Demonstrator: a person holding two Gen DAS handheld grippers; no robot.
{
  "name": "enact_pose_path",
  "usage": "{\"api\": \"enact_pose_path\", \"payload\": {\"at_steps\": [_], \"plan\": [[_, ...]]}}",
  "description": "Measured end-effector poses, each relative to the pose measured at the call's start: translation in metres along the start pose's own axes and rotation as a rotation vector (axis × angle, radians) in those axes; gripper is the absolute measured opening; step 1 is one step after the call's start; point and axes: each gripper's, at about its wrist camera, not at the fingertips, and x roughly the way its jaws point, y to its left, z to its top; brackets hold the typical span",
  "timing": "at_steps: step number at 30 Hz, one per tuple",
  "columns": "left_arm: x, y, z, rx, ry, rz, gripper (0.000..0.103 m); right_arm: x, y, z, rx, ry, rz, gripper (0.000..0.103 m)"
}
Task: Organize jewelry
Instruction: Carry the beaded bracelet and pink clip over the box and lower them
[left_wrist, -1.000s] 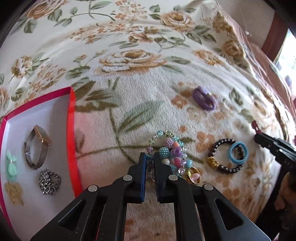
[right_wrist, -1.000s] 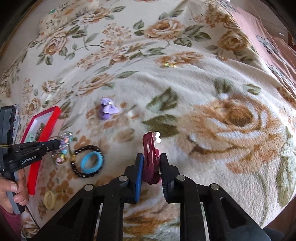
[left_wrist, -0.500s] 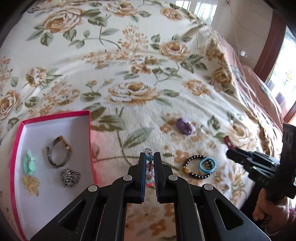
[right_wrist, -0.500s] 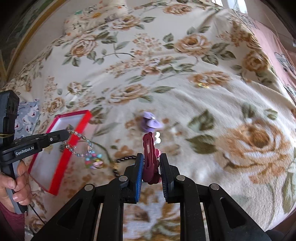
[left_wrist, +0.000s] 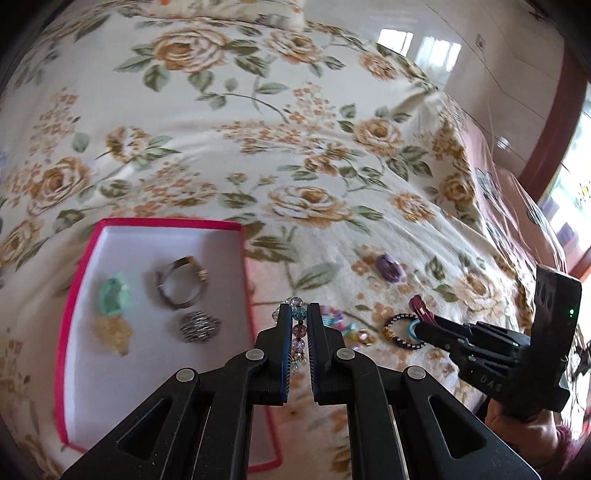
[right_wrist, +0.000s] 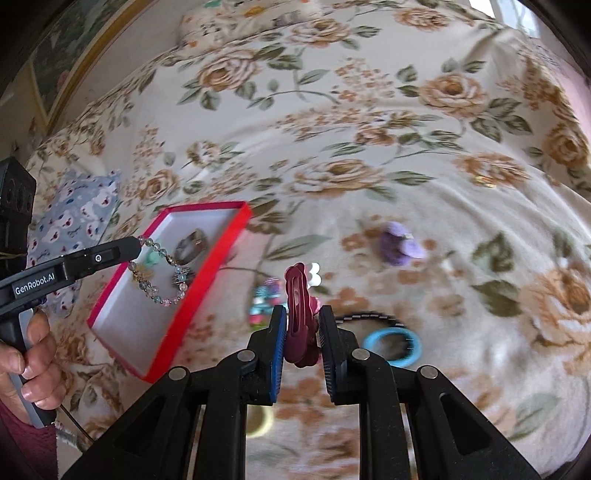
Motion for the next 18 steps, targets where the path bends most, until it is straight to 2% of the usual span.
{"api": "enact_pose_path", "payload": {"at_steps": [10,18], "plan": [[-0.027,0.04,-0.015,-0.079,-0.019,0.053,0.007,0.029,0.054,0.006,-0.068,0.046,0.109,0.018],[-0.031,0.068,-0.022,-0.14,-0.013,0.085,0.007,0.053,0.095,0.01,-0.134,0.082,0.178,0.018]]}}
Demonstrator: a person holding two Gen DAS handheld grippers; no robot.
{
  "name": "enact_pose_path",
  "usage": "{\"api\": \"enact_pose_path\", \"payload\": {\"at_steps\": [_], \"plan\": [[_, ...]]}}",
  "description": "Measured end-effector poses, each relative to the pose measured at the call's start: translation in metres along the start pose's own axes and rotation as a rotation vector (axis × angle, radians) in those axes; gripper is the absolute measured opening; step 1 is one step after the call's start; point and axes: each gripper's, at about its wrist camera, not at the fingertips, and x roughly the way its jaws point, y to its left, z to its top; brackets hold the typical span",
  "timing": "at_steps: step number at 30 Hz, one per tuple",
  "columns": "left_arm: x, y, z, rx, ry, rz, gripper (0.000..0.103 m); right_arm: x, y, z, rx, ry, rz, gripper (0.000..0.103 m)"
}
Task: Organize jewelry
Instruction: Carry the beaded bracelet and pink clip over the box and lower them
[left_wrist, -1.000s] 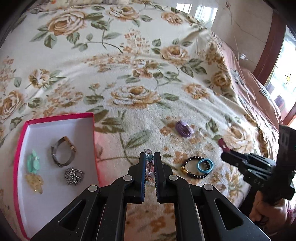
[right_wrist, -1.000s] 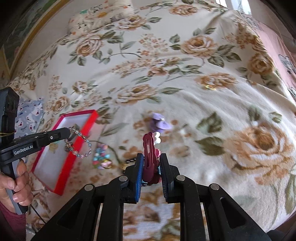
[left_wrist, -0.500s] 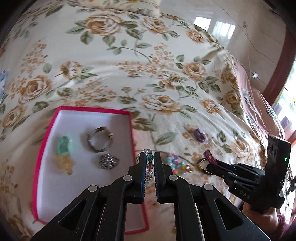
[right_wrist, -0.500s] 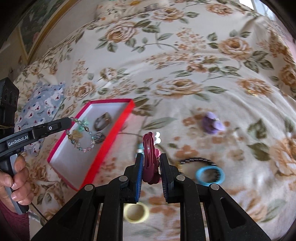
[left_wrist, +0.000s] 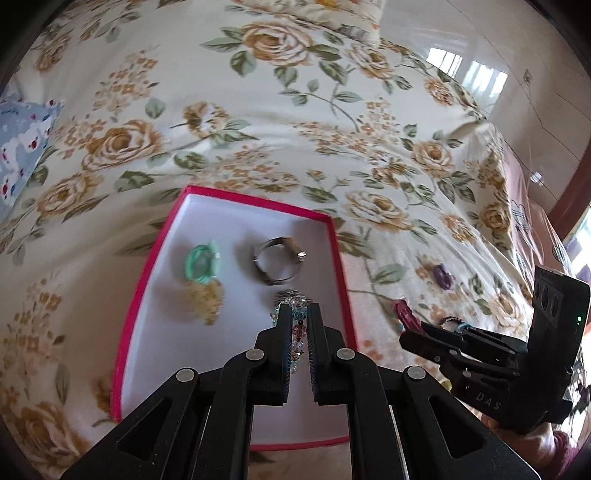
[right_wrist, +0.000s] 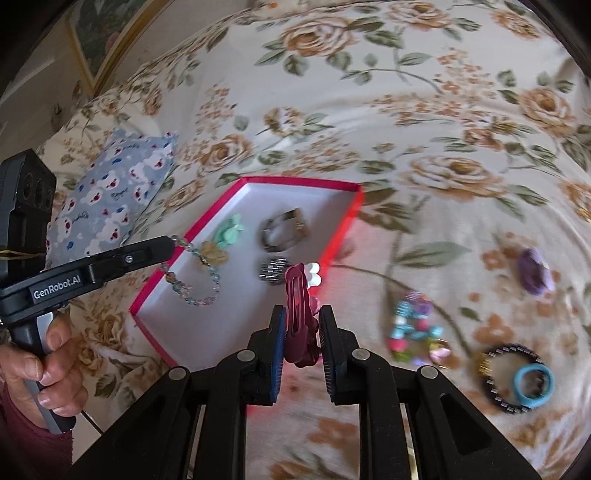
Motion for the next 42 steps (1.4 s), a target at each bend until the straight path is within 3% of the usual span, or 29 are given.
{"api": "enact_pose_path", "payload": {"at_steps": [15,25,42], "plan": [[0.014,0.041,-0.004,-0.074,0.019,0.047,0.007,0.056,0.042,0.011,-0.081,0.088,0.067,0.018],[0.03,0.068,-0.009,-0.125,0.045,0.068,0.007,0.09,0.046,0.011,-0.097,0.153,0.042,0.018],[0.067,0.081,-0.016,-0.141,0.099,0.144,0.007,0.101,0.048,0.01,-0.137,0.187,0.011,0.019]]}}
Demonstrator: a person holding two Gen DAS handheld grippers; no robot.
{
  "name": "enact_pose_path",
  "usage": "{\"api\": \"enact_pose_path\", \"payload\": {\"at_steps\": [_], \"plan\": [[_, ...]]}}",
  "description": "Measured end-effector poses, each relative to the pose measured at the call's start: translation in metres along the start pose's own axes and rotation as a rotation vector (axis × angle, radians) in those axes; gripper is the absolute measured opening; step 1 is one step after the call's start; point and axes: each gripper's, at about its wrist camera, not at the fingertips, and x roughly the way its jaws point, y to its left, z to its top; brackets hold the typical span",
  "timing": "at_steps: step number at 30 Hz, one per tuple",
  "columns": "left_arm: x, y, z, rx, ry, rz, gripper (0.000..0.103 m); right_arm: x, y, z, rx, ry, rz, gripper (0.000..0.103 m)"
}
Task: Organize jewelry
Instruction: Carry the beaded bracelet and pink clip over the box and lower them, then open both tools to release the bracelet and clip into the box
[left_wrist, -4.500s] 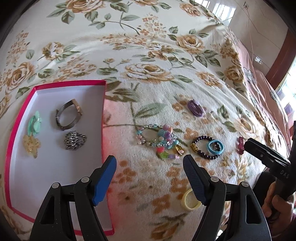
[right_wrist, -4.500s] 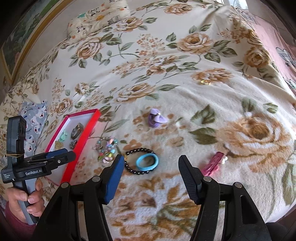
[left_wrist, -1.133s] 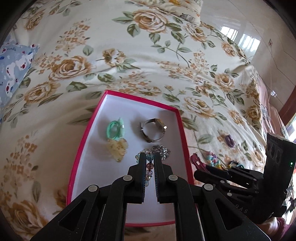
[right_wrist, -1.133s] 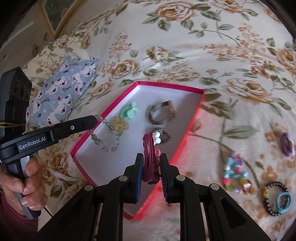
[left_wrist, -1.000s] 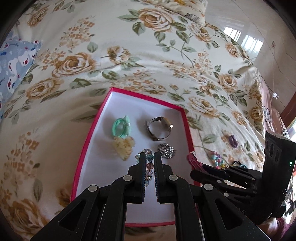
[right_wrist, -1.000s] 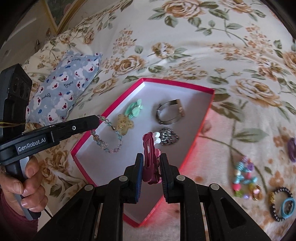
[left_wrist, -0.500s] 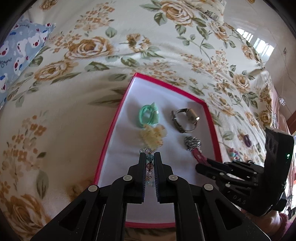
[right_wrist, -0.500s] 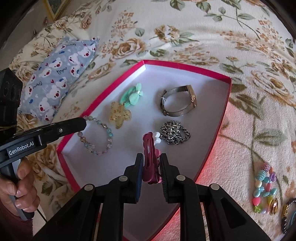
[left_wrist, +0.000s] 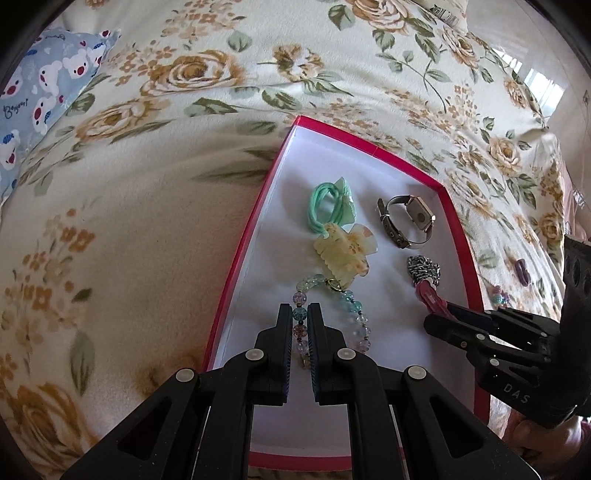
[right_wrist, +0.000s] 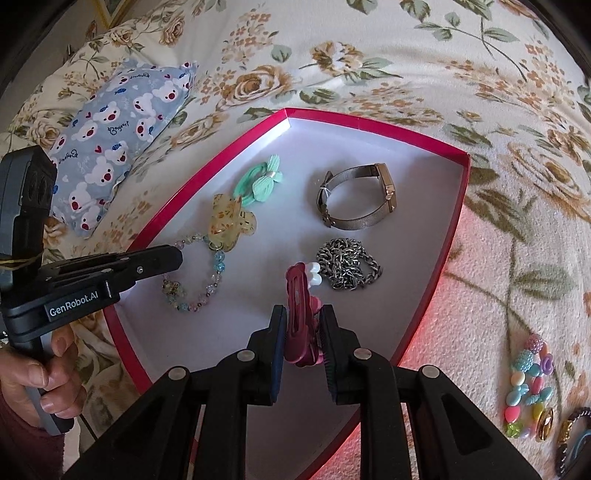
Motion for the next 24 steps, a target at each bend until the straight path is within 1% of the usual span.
{"api": "enact_pose_path", "payload": {"at_steps": [12,14,16,18,20,21,23,24], "plan": [[0.001,-0.003,0.0,0.008,0.008,0.023,0.01,0.001,0.0,0.0,0.001,-0.002,-0.001,0.019],[-0.001,-0.004,0.001,0.009,0.008,0.02,0.016,0.001,0.0,0.001,0.005,-0.004,0.003,0.022],[-0.004,-0.005,0.001,0.013,0.003,0.024,0.02,-0.002,-0.001,0.001,0.01,-0.013,0.008,0.022],[-0.008,-0.008,0.001,0.02,-0.006,0.029,0.021,-0.009,-0.002,0.002,0.018,-0.032,0.02,0.023],[-0.012,-0.01,0.001,0.022,-0.008,0.032,0.026,-0.019,-0.003,0.002,0.026,-0.053,0.025,0.031],[-0.014,-0.011,0.001,0.023,-0.01,0.033,0.032,-0.023,-0.004,0.002,0.032,-0.064,0.029,0.037],[-0.021,-0.013,0.0,0.024,-0.018,0.035,0.045,-0.036,-0.008,0.001,0.048,-0.091,0.036,0.039],[-0.024,-0.014,-0.001,0.024,-0.024,0.034,0.048,-0.042,-0.01,-0.001,0.056,-0.103,0.039,0.042]]}}
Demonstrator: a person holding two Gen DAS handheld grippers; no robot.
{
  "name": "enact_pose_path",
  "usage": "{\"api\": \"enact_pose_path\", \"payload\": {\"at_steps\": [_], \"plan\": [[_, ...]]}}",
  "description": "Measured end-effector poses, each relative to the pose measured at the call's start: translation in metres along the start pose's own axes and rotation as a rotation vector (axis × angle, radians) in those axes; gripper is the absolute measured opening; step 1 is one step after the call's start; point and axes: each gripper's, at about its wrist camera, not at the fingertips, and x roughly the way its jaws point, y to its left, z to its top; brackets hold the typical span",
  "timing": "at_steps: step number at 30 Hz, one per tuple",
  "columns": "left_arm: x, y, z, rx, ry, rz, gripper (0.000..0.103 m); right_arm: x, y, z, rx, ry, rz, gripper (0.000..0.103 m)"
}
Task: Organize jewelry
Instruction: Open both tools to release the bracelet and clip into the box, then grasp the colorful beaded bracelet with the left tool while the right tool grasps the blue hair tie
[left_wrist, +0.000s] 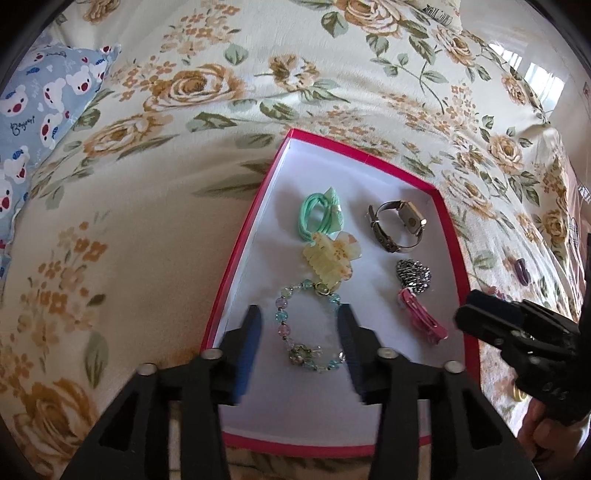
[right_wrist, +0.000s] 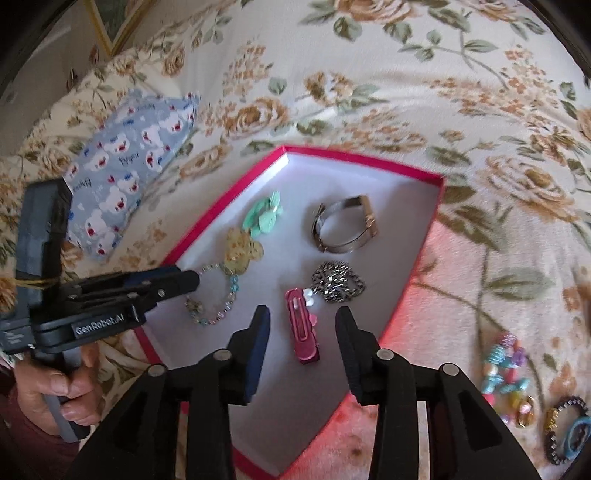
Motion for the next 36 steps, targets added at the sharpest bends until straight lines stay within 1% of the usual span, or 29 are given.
{"api": "enact_pose_path", "payload": {"at_steps": [3,4,8,11,20,25,29,36], "plan": [[-0.01,-0.006,-0.002,0.004,-0.013,-0.001,0.056,-0.02,-0.008,-0.003,0.03,-0.036,0.0,0.05],[-0.013,-0.007,-0.003,0.003,-0.015,-0.001,0.06,-0.026,-0.011,-0.004,0.041,-0.045,-0.001,0.053],[-0.026,-0.016,-0.007,0.008,-0.031,-0.013,0.067,-0.052,-0.028,-0.013,0.083,-0.082,-0.019,0.056],[-0.034,-0.024,-0.01,0.021,-0.037,-0.027,0.068,-0.069,-0.04,-0.021,0.106,-0.098,-0.043,0.056],[-0.046,-0.066,-0.019,0.115,-0.026,-0.077,0.068,-0.109,-0.082,-0.054,0.191,-0.124,-0.139,0.056],[-0.044,-0.088,-0.022,0.166,-0.008,-0.103,0.068,-0.127,-0.101,-0.071,0.231,-0.137,-0.175,0.056],[-0.039,-0.105,-0.022,0.206,-0.002,-0.106,0.068,-0.141,-0.115,-0.082,0.261,-0.148,-0.208,0.056],[-0.027,-0.133,-0.018,0.252,0.015,-0.131,0.068,-0.156,-0.137,-0.095,0.302,-0.162,-0.248,0.056]]}}
